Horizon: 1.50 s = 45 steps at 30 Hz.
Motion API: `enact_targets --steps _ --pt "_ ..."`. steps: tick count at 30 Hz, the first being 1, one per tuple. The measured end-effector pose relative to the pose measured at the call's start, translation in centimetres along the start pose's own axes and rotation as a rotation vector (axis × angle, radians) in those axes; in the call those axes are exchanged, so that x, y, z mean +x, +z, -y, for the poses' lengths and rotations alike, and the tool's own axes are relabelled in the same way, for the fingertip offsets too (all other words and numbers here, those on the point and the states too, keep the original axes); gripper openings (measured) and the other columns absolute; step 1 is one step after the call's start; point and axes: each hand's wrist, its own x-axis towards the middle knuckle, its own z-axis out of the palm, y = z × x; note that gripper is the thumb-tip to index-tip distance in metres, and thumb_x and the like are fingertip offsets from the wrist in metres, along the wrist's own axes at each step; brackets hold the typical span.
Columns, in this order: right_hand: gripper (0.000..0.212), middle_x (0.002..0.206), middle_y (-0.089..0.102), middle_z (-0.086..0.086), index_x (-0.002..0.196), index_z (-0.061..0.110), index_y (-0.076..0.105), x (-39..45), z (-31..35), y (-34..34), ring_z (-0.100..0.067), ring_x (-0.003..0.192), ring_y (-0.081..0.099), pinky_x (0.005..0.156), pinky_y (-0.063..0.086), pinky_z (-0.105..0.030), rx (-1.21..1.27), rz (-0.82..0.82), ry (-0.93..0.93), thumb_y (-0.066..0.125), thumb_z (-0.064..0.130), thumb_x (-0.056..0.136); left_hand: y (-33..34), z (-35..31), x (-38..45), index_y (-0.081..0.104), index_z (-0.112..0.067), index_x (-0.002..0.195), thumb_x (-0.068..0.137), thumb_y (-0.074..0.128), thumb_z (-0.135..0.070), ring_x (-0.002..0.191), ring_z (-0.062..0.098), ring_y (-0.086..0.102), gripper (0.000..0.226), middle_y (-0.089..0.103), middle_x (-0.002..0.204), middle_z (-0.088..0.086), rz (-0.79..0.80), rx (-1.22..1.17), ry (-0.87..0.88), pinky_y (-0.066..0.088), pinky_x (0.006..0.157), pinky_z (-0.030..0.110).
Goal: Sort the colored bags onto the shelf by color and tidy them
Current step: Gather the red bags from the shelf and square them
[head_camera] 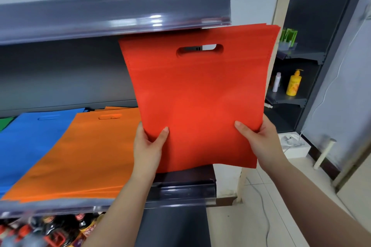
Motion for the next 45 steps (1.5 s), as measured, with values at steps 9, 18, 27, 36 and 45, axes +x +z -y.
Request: enact_targets --steps 9,18,27,36,45 --pt "0.031 0.107 0.068 -0.005 0.114 0.017 0.061 3.6 1.3 0.6 -0.023 0.09 0.066 0.078 0.053 -0.037 -0.057 0.082 0.249 0.066 0.008 0.085 -0.2 -0.3 4.1 0.054 -0.01 0.103 0.084 0.069 -0.011 0.1 0.028 0.062 0.025 0.064 0.106 0.012 0.055 0.261 -0.184 0.049 0.09 0.041" --pt "0.046 0.122 0.061 -0.016 0.13 0.006 0.052 4.7 -1.8 0.0 -0.035 0.105 0.058 0.096 0.044 -0.049 -0.302 0.183 0.638 0.067 0.011 0.086 0.7 1.8 3.3 0.046 0.0 0.128 0.086 0.064 -0.011 0.117 0.029 0.051 0.046 0.055 0.127 0.017 0.364 0.819 -0.278 0.034 0.083 0.023" --pt "0.048 0.122 0.059 -0.016 0.127 0.005 0.052 5.1 -2.9 -0.4 -0.04 0.112 0.055 0.103 0.037 -0.056 -0.346 0.223 0.76 0.07 0.016 0.084 -0.6 0.8 2.8 0.037 -0.006 0.141 0.089 0.061 -0.015 0.128 0.023 0.045 0.058 0.049 0.138 0.01 0.399 0.748 -0.206 0.032 0.091 0.016" --pt "0.057 0.123 0.059 -0.014 0.127 0.01 0.051 4.9 -3.7 -0.8 -0.038 0.11 0.057 0.103 0.038 -0.057 -0.297 0.261 0.834 0.074 0.028 0.078 -5.7 0.6 2.3 0.05 -0.014 0.132 0.091 0.058 -0.021 0.127 0.018 0.044 0.042 0.049 0.137 0.005 0.442 0.904 -0.105 0.029 0.091 0.016" --pt "0.062 0.136 0.049 -0.006 0.135 0.011 0.044 2.9 0.1 4.9 -0.023 0.125 0.046 0.101 0.035 -0.032 -0.705 0.113 0.046 0.071 0.03 0.082 -8.6 -0.3 1.7 0.055 -0.022 0.127 0.087 0.058 -0.042 0.125 0.015 0.046 0.045 0.053 0.132 -0.006 0.533 0.956 0.049 0.036 0.103 0.029"
